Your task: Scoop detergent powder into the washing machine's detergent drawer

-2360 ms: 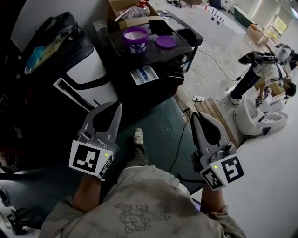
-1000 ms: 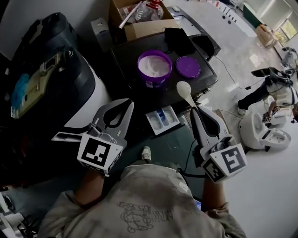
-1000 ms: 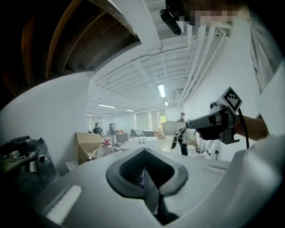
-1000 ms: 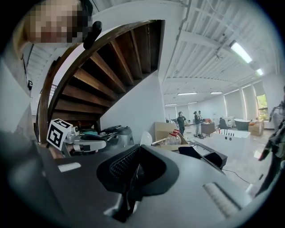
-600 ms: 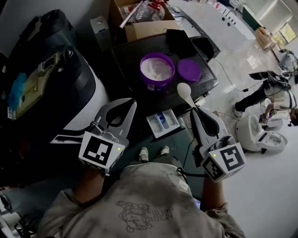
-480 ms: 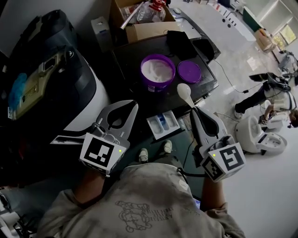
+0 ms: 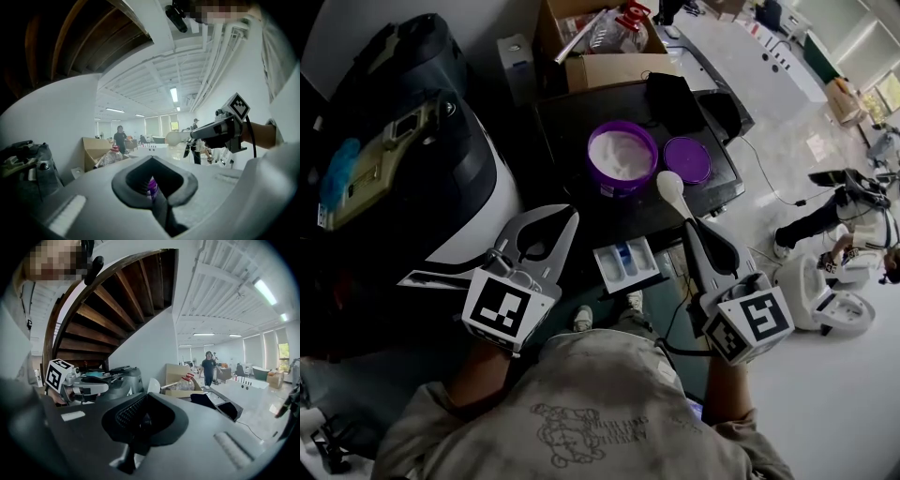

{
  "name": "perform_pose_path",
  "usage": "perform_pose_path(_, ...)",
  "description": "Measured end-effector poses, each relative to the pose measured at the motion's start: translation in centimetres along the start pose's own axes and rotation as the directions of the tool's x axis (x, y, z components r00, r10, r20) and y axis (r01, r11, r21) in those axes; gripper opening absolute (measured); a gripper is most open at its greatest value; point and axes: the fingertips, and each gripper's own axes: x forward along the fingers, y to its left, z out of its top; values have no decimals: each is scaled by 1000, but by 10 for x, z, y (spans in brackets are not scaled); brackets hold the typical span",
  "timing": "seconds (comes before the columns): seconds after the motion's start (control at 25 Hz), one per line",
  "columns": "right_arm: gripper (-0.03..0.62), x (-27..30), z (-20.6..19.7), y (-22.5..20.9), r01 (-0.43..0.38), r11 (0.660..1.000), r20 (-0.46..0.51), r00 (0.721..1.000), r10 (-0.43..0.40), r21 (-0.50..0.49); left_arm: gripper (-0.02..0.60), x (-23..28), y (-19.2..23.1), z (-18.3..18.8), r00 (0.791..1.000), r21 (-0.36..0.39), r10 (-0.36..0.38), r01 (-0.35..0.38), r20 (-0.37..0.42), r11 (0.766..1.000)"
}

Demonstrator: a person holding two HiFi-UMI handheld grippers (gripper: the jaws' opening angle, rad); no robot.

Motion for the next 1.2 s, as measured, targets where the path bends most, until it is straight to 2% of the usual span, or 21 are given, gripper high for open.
perform_pose_path(0.56,31,49,6,-60,-175,984,-45,984,174,-30,0,56,14,9,988,0,151,-151,-44,989)
perform_pose_path(1.2,31,93,4,-103,-398,915,-112,914,390,-61,0,89,12,5,928,-7,352,-355,-120,935)
